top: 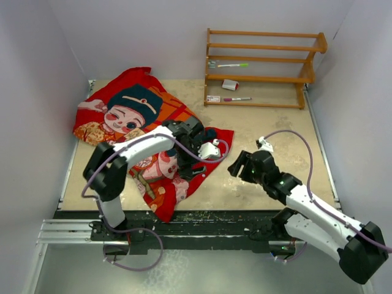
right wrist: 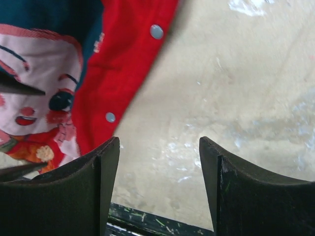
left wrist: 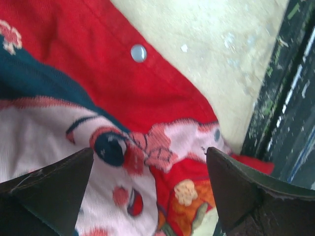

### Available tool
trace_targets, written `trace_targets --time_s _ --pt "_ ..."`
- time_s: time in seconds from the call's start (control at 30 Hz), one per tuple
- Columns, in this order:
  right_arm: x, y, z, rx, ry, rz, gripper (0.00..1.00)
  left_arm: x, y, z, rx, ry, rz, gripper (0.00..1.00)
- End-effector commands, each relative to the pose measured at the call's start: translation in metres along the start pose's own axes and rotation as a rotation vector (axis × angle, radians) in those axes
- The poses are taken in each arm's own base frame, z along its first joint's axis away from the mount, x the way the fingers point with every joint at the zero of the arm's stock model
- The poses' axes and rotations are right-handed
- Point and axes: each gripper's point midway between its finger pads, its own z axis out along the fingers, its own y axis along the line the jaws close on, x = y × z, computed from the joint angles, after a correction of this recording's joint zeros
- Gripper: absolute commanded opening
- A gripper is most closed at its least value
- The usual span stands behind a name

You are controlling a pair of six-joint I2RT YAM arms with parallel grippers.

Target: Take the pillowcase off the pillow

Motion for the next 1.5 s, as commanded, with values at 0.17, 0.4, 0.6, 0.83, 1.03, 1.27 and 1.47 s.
trace_targets --time_s 0.17,0.4,0.6,0.83,1.03,1.27,1.47 --pt "0.017 0.000 0.010 0.001 0.025 0.064 0.66 -0.049 0.033 0.040 -0.012 -0.145 -0.105 1.00" --pt "0.030 0.039 0.013 -0.023 0.047 -0.003 0.66 -0.031 0.052 0.066 -0.080 -0.088 -0.163 0.60" --pt "0.028 0.043 0.003 -0.062 0.023 0.043 0.67 -0.026 0.060 0.065 -0.136 -0.094 -0.173 0.19" --pt "0.033 0.018 -0.015 -0.046 0.002 0.108 0.68 -0.032 0.056 0.049 -0.135 -0.100 -0.216 0.00" --pt "0.028 0.029 -0.014 -0.119 -0.033 0.100 0.72 -0.086 0.051 -0.085 -0.283 -0.311 -0.130 0.00" --pt "0.014 0.085 -0.003 -0.320 -0.065 -0.027 0.76 -0.061 0.062 -0.173 -0.472 -0.338 -0.137 0.00" --pt "-0.005 0.135 0.011 -0.478 -0.141 -0.027 0.76 -0.031 0.074 -0.204 -0.545 -0.352 -0.222 0.00"
